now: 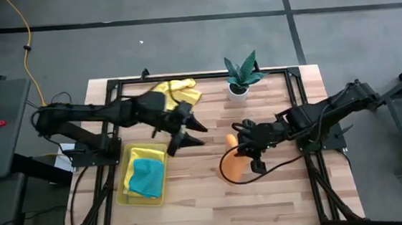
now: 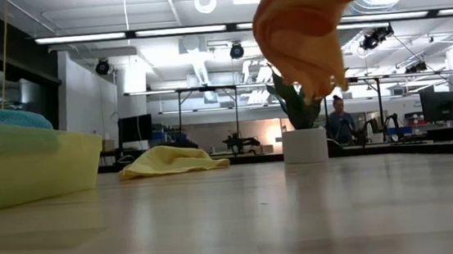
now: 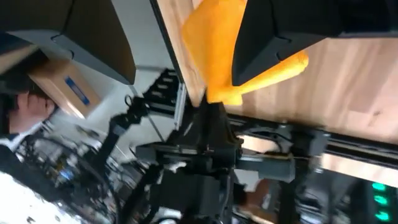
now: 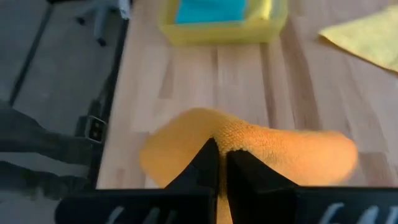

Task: Fold microfiber towels
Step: Stack the orange microfiber cloth on top of the blue microfiber cloth

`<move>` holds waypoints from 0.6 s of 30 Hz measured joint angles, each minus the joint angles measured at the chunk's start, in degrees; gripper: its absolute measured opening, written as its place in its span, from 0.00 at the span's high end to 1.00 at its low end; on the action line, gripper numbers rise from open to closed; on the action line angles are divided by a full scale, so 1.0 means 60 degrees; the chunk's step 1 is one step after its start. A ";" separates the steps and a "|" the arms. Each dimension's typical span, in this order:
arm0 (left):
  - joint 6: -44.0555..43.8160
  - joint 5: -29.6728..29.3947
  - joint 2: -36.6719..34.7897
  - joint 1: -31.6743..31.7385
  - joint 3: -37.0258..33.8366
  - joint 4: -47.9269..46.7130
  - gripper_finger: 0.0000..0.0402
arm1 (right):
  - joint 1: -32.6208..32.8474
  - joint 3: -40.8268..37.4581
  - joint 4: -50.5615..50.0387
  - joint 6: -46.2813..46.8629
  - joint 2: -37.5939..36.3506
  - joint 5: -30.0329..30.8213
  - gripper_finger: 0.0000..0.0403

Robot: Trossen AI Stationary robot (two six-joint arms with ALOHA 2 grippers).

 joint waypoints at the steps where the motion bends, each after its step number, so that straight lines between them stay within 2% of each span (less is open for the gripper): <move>1: 0.0132 0.0171 0.0284 0.0000 0.0193 0.0001 0.36 | 0.0058 -0.0077 0.0240 0.0002 0.0000 -0.0144 1.00; 9: 0.0705 0.1877 0.2499 0.0000 0.1640 0.0026 0.35 | 0.0431 -0.0211 0.2164 0.0002 0.0781 -0.1424 1.00; 12: 0.0800 0.3021 0.3211 0.0007 0.1981 0.0058 0.35 | 0.0565 -0.0215 0.2738 0.0025 0.1078 -0.1893 1.00; 16: 0.0312 0.4934 0.3944 -0.0012 0.2216 0.0339 0.35 | 0.0758 -0.0219 0.3114 0.0223 0.1195 -0.1945 1.00; 18: 0.0104 0.5364 0.4205 -0.0094 0.2220 0.0450 0.35 | 0.0811 -0.0219 0.3270 0.0469 0.1195 -0.1988 1.00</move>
